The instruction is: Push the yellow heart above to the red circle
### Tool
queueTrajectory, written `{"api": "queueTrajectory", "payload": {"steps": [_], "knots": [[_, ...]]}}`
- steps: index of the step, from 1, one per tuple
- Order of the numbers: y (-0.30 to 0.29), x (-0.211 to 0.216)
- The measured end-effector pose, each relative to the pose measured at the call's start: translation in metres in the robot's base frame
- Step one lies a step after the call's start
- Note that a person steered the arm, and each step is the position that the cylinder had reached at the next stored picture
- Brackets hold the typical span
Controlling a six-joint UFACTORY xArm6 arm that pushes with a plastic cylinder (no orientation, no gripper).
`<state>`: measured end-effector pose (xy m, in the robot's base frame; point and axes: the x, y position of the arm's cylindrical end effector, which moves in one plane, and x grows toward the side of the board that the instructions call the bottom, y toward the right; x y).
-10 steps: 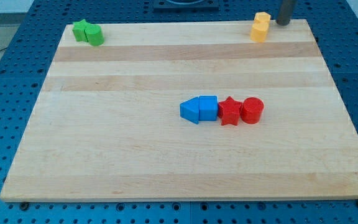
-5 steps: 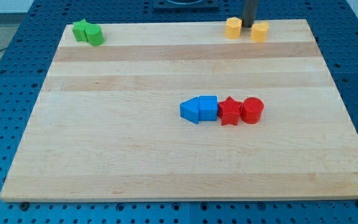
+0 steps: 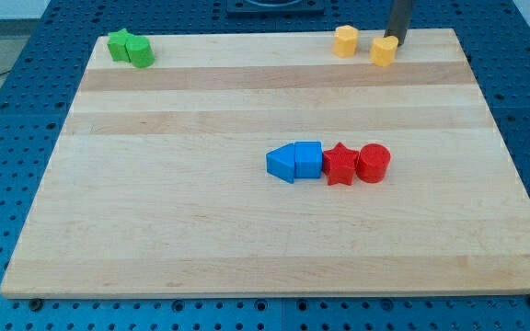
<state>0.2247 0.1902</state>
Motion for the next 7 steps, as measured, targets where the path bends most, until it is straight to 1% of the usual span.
{"api": "queueTrajectory", "payload": {"steps": [1, 4, 7], "knots": [[-0.004, 0.010], [-0.055, 0.015], [-0.065, 0.028]]}}
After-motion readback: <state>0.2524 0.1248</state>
